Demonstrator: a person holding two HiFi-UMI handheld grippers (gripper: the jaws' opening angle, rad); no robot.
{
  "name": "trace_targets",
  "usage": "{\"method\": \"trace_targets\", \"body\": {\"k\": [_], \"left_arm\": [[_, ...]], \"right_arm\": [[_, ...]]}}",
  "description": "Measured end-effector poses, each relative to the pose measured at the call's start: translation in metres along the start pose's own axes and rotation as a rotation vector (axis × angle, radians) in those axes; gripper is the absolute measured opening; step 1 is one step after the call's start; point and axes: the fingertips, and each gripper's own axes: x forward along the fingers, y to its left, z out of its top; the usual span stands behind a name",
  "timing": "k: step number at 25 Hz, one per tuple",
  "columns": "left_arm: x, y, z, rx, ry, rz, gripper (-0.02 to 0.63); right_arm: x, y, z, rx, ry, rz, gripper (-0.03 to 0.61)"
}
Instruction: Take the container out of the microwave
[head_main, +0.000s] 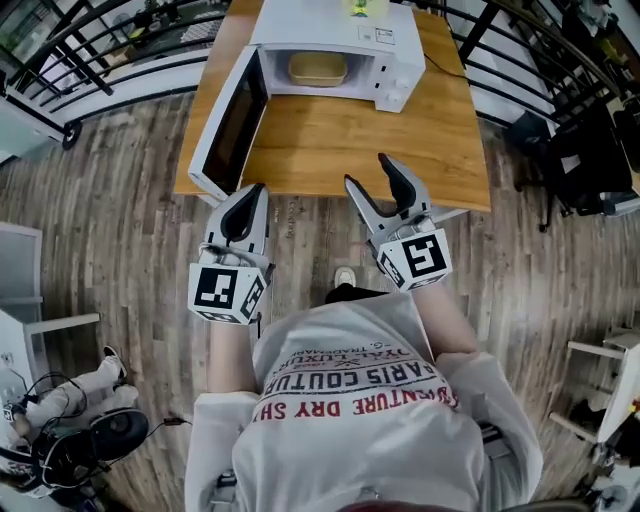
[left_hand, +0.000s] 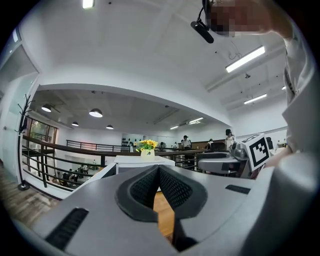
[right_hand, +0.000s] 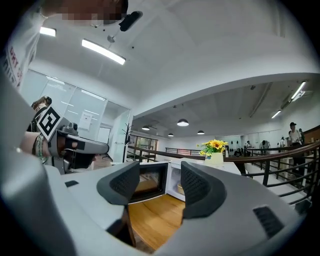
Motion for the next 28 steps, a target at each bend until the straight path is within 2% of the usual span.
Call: {"method": "trace_targets", "body": {"k": [6,12,18,22,28], "left_arm": [[0.075,-0.008,0.005,0.002,0.011,0.043,0.012],[0.117,-0.002,-0.003,-0.009,0.056,0.075,0.012],[0.147,0.018,-0.019,-0.015,0.082,0.072,0.012],[0.173,0.041,-0.028,-0.019,0.085,0.053,0.012],[0.201,0.077,-0.037,-0.004,0.081,0.031,0.012]], "right_arm": [[0.035,-0.067,-0.013,0.009,0.042,0.058,0.268],[0.068,-0.109,-0.029,0.013,0.098,0.100,0.268],[0.114,-0.121,-0.059,-0.017,0.220,0.151,0.268],[0.151,-0.125,-0.085,-0.072,0.306,0.199,0.268],[0.205,-0.129,-0.126,-0.098,0.464,0.252,0.268]]}}
